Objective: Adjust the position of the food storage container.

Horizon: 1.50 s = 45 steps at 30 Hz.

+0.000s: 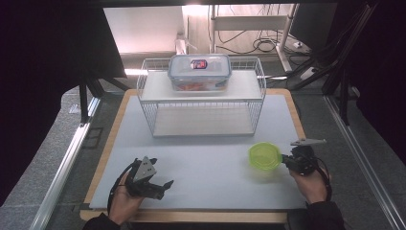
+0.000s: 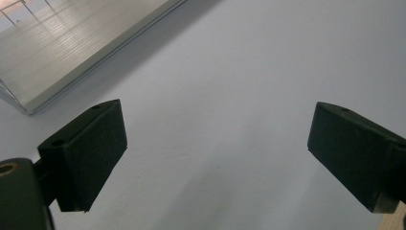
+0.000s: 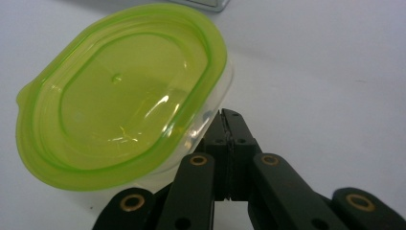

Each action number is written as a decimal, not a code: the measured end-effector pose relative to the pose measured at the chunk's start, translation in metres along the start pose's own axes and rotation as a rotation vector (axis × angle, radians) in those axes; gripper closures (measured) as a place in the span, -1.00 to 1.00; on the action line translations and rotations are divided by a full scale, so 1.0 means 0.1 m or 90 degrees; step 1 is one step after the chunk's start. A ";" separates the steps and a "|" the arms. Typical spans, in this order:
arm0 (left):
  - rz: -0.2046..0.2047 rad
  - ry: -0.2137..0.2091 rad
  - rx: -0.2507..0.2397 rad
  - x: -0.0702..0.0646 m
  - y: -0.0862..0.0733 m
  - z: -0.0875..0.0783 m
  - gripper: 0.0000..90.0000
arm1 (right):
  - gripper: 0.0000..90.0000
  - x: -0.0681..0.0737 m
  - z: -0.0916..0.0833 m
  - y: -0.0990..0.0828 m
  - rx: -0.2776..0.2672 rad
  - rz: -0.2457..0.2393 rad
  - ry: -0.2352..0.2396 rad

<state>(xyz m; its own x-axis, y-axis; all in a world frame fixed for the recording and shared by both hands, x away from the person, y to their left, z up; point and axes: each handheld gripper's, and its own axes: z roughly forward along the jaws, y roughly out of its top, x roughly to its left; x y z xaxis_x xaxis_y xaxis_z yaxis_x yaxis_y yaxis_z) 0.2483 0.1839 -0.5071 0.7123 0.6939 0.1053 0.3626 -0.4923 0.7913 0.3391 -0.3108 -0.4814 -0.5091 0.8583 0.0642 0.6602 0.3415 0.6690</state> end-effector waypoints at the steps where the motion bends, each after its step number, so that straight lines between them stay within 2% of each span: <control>1: 0.000 0.000 -0.001 0.00 0.00 0.00 -0.87 | 1.00 0.02 0.01 0.01 0.004 -0.005 0.000; 6: 0.001 -0.002 0.001 0.00 0.00 0.00 -0.86 | 1.00 0.02 0.06 -0.01 0.016 -0.001 0.003; 13: 0.002 -0.004 0.003 -0.01 0.00 0.01 -0.87 | 1.00 0.01 0.13 -0.04 0.034 0.014 0.024; 22: -0.004 -0.009 0.003 0.00 0.00 0.02 -0.87 | 1.00 0.05 0.27 -0.05 0.039 0.030 0.079; 29: -0.002 -0.009 0.006 0.00 0.00 0.02 -0.87 | 1.00 0.15 0.38 0.01 0.028 0.026 0.109; 33: -0.002 -0.009 0.007 0.00 0.00 0.02 -0.86 | 1.00 0.25 0.44 0.05 0.034 0.020 0.134; 37: -0.002 -0.009 0.008 0.00 0.00 0.02 -0.86 | 1.00 0.38 0.51 0.09 0.042 0.006 0.139; 45: -0.002 -0.009 0.009 0.00 0.00 0.02 -0.86 | 1.00 0.53 0.64 0.17 0.044 -0.007 0.162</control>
<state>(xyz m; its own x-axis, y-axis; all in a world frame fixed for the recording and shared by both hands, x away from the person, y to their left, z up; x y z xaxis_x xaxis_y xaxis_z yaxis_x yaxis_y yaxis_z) 0.2494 0.1824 -0.5088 0.7196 0.6880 0.0940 0.3730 -0.4972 0.7834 0.3585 -0.2349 -0.5143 -0.6337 0.7331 0.2469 0.6851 0.3837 0.6192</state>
